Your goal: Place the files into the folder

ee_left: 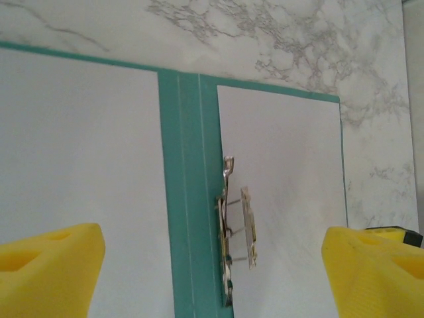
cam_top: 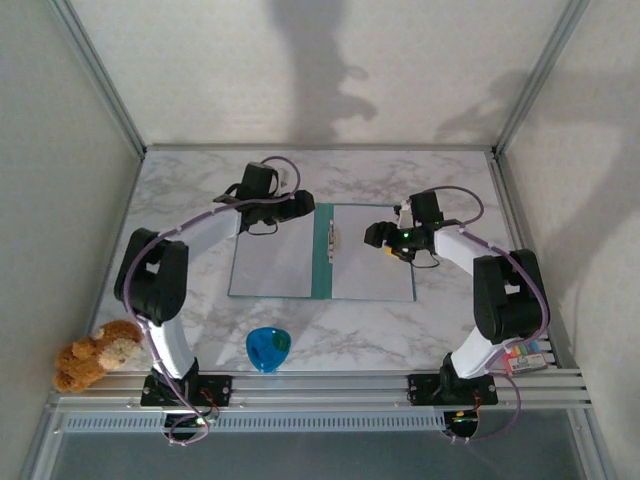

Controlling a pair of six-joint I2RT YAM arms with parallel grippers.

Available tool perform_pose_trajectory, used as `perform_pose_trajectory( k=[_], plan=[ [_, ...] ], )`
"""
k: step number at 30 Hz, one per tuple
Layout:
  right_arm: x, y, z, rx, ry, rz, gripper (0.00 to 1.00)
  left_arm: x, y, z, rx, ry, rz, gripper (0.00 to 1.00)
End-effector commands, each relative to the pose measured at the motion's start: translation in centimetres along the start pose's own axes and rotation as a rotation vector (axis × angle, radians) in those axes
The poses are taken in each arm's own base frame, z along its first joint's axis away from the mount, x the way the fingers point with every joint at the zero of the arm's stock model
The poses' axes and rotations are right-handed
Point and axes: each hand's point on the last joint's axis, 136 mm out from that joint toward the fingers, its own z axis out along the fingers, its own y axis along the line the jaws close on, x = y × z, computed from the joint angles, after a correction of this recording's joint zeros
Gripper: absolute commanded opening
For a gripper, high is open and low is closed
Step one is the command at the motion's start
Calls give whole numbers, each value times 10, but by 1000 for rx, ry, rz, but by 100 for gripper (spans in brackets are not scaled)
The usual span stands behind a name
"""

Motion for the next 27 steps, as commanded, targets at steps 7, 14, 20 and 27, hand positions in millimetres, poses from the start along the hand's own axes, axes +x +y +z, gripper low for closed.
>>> perform_pose_trajectory(
  k=[7,14,20,27],
  plan=[
    [-2,-1,0,23,-10,-1,78,0,-25,47,77,75,106,73],
    [1,4,-1,-9,-9,22,79,5,-28,76,88,127,133,69],
    [4,-6,6,17,0,35,79,11,-32,90,93,156,152,68],
    [2,-14,14,44,4,38,78,16,-32,93,96,166,143,67]
  ],
)
